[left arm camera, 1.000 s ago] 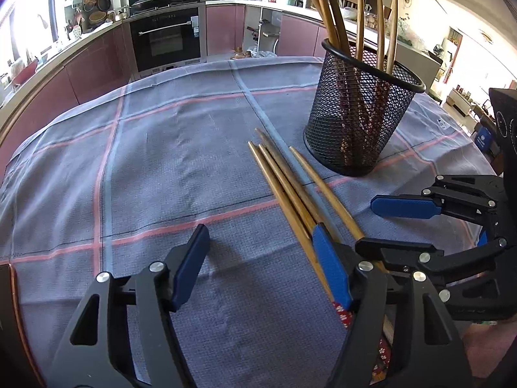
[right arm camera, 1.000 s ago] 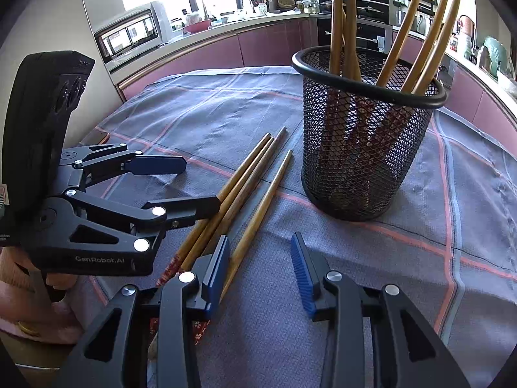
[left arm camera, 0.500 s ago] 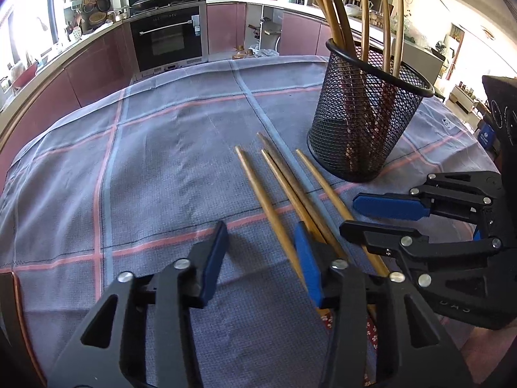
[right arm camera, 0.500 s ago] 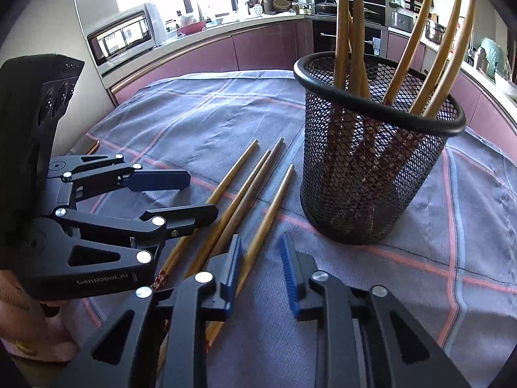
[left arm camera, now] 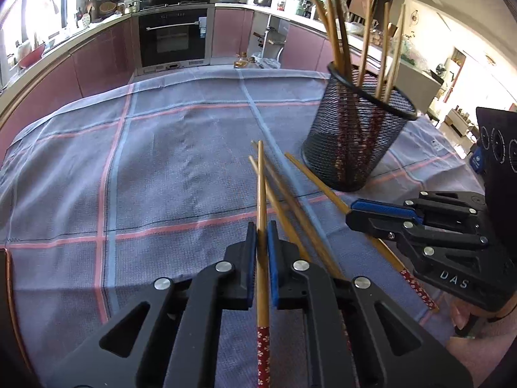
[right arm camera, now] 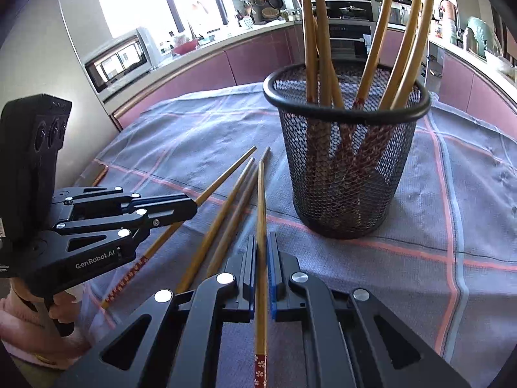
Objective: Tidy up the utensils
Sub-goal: 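Close the right tool on another chopstick from the pile, then lift the chopstick upright with the right tool over the mesh cup, then lower the chopstick into the mesh cup and open the right tool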
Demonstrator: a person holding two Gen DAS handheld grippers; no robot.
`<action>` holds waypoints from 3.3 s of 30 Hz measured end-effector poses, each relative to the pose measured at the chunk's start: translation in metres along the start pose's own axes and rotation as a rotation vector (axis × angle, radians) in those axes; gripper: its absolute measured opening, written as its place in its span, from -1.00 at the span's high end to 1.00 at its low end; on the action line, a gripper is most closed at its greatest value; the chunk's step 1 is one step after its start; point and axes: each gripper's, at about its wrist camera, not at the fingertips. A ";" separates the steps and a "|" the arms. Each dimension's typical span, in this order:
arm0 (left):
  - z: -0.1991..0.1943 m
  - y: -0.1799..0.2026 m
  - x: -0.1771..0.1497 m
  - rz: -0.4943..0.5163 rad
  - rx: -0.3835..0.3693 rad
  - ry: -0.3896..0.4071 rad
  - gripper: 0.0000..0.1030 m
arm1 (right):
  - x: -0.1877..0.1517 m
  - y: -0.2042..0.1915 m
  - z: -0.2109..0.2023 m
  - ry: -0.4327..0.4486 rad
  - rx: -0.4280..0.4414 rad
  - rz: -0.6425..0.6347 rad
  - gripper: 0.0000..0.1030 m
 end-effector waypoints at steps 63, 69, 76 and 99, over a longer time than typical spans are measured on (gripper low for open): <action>-0.124 0.020 0.095 0.032 -0.327 0.309 0.86 | 0.087 0.013 -0.125 0.370 0.056 -0.064 0.89; -0.132 0.031 0.119 0.044 -0.337 0.361 0.86 | 0.104 0.016 -0.141 0.427 0.038 -0.076 0.89; -0.140 0.047 0.146 0.072 -0.341 0.416 0.86 | 0.121 0.023 -0.151 0.479 0.018 -0.077 0.89; -0.070 0.079 0.152 0.161 -0.273 0.237 0.86 | 0.108 0.041 -0.082 0.273 0.005 -0.040 0.89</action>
Point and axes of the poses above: each gripper's, at about its wrist camera, not at the fingertips, and z roughly the way its jaws point, y to its right, x to its top, and after that the axes turned 6 degrees about y, right-handed
